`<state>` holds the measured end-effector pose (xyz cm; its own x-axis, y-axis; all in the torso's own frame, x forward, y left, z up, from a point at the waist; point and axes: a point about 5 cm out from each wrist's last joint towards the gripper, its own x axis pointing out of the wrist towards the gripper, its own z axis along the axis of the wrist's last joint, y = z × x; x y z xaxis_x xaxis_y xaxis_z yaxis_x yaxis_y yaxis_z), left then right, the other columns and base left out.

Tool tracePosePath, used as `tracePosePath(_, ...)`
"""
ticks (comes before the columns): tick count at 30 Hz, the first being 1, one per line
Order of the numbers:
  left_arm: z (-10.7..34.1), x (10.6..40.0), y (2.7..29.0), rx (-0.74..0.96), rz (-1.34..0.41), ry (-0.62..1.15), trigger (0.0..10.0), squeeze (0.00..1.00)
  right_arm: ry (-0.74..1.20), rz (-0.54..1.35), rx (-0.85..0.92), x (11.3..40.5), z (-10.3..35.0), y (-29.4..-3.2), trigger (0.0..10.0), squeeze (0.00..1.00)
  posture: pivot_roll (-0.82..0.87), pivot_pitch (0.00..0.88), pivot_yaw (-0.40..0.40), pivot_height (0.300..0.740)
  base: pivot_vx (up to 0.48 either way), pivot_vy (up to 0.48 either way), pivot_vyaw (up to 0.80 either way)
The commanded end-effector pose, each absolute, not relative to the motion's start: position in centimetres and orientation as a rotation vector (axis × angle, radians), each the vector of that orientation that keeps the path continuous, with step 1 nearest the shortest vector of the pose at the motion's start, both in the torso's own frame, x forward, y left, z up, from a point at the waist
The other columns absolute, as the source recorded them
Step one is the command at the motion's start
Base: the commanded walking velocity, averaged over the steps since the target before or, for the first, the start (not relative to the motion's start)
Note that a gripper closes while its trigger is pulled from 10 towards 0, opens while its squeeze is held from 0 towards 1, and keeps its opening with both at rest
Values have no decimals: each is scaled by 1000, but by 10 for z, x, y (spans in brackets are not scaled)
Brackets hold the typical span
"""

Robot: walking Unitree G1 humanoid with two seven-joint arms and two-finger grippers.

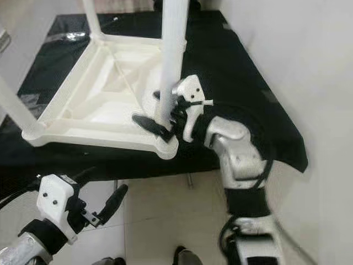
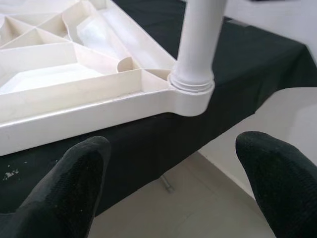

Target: Building children table

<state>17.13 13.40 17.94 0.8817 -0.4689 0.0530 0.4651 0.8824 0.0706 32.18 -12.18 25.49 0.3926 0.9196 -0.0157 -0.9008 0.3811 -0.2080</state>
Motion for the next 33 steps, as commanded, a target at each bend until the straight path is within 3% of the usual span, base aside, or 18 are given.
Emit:
tracePosePath(1,177,167,134,58,-495,-47,10000,0,-74,1289,-229,323,250,-120,10000,0,117,253,-42,740,0,0,0)
tracePosePath(12,177,163,136,64,-485,-35,10000,0,-128,1436,-124,346,280,-125,10000,0,126,265,-46,740,0,0,0)
tracePosePath(13,177,163,136,64,-483,-34,10000,0,-113,1483,-105,347,281,-127,5098,0,126,265,-46,740,0,0,0)
tracePosePath(14,177,163,136,64,-483,-34,10000,0,-113,1483,-105,347,281,-127,5098,0,126,265,-46,740,0,0,0)
tracePosePath(15,177,163,136,65,-481,-34,10000,0,-87,1551,-96,346,281,-130,0,0,128,266,-49,740,0,0,0)
tracePosePath(27,177,163,136,64,-479,-35,10000,0,-56,1590,-111,351,274,-134,0,0,117,261,-51,740,0,0,0)
tracePosePath(29,177,164,136,63,-478,-36,10000,0,-49,1527,-128,353,268,-134,0,0,115,260,-52,740,0,0,0)
tracePosePath(33,176,165,135,57,-478,-38,10000,0,50,1170,-193,353,230,-124,0,0,85,261,-57,740,0,0,0)
